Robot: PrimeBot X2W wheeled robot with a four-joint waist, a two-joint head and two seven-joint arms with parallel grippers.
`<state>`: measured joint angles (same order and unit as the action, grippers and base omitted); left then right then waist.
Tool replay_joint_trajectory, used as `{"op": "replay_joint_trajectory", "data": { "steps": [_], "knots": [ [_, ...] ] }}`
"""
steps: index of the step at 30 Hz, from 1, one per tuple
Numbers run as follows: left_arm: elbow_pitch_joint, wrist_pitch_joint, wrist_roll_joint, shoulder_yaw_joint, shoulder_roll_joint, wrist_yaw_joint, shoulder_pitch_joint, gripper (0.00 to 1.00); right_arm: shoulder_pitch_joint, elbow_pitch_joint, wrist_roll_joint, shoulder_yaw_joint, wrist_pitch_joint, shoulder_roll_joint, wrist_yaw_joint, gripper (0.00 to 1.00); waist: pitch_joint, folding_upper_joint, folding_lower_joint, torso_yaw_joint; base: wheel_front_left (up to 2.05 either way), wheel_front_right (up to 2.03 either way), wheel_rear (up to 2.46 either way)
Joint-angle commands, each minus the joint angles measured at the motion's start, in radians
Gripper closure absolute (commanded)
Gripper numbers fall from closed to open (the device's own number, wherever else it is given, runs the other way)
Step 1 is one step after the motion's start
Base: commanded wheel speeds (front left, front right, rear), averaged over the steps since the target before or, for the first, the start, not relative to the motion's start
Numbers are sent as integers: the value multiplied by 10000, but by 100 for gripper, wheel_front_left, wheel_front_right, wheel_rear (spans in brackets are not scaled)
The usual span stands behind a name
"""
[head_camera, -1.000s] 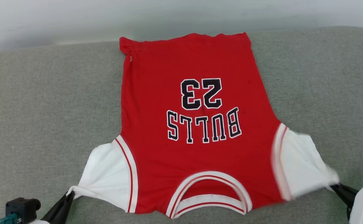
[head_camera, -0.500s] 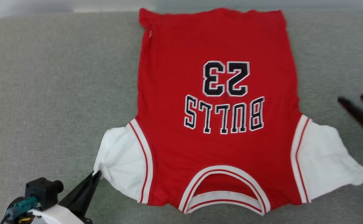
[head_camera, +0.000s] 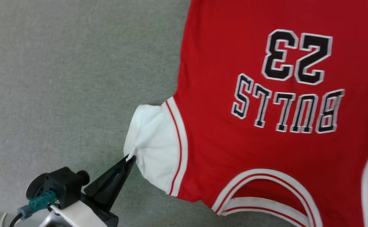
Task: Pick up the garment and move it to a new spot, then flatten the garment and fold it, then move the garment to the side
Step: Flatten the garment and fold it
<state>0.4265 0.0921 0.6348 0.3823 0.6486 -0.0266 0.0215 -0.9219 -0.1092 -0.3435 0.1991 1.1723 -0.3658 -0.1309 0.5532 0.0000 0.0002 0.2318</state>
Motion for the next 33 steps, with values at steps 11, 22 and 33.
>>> {"op": "replay_joint_trajectory", "data": {
  "steps": [11,22,33],
  "knots": [
    [414,-120,-116,458,-423,-254,-645,100,-2516,-1276,2664,851,1393,-137,3,0,1574,0,-2,1699,0,0,0],
    [145,-365,-78,739,-663,-488,-1009,100,-2743,-1843,3609,1040,1706,-167,2,0,2076,0,-2,2247,0,0,0],
    [-170,-477,-84,771,-746,-444,-1167,100,-2023,-1846,3455,1135,1868,-164,3,100,1733,0,-2,2027,0,0,0]
  ]
}}
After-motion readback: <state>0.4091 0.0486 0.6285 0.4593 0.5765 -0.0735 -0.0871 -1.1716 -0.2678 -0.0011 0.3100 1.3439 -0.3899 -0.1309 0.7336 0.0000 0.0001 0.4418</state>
